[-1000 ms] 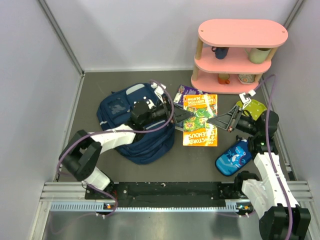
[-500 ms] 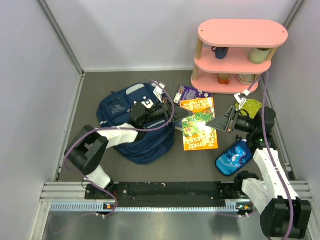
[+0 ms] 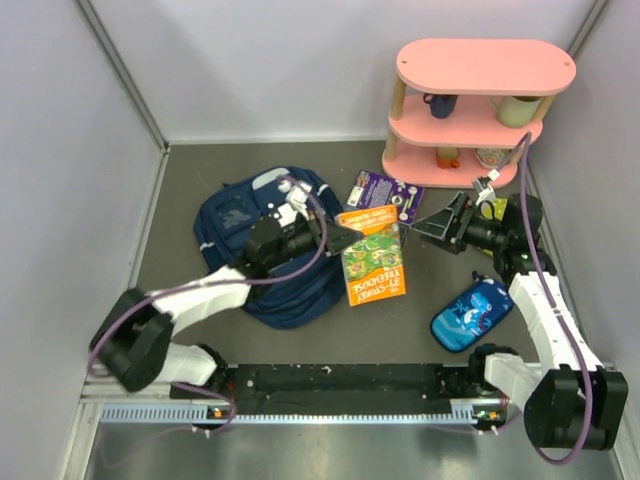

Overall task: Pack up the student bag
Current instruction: Pick up the book from the center of the board.

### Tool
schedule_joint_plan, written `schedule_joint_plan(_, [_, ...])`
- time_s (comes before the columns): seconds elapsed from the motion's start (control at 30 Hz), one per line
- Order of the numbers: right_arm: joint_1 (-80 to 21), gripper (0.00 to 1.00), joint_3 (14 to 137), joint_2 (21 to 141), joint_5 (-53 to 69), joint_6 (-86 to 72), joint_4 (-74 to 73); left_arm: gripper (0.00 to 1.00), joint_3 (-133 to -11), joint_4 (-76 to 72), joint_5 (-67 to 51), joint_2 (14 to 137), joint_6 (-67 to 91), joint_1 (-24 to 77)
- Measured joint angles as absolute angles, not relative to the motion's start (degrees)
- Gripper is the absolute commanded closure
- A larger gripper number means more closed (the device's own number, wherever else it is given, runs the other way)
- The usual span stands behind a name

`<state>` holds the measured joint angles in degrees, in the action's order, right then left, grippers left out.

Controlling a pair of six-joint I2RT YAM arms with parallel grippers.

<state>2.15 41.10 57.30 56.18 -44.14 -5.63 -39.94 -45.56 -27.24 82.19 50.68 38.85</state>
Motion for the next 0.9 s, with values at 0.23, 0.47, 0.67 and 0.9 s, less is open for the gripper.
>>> schedule_joint_plan(0.23, [0.23, 0.11, 35.53, 52.53, 46.0, -44.99, -8.4, 1.0, -30.72, -33.1, -3.44, 57.56, 46.7, 38.35])
schedule_joint_plan(0.47, [-13.43, 0.09, 23.53, 47.16, 38.83, -56.21, 3.6, 1.0, -26.33, -31.66, 11.77, 50.0, 50.87, 38.26])
schedule_joint_plan(0.67, [-23.24, 0.07, 21.02, 47.2, 30.98, -64.2, 16.64, 1.0, -25.34, -30.76, 15.09, 49.5, 54.48, 38.24])
schedule_joint_plan(0.9, [-27.79, 0.07, 21.02, 56.07, 26.89, -70.43, 31.29, 1.0, -23.94, -35.22, 13.91, 50.33, 59.66, 38.24])
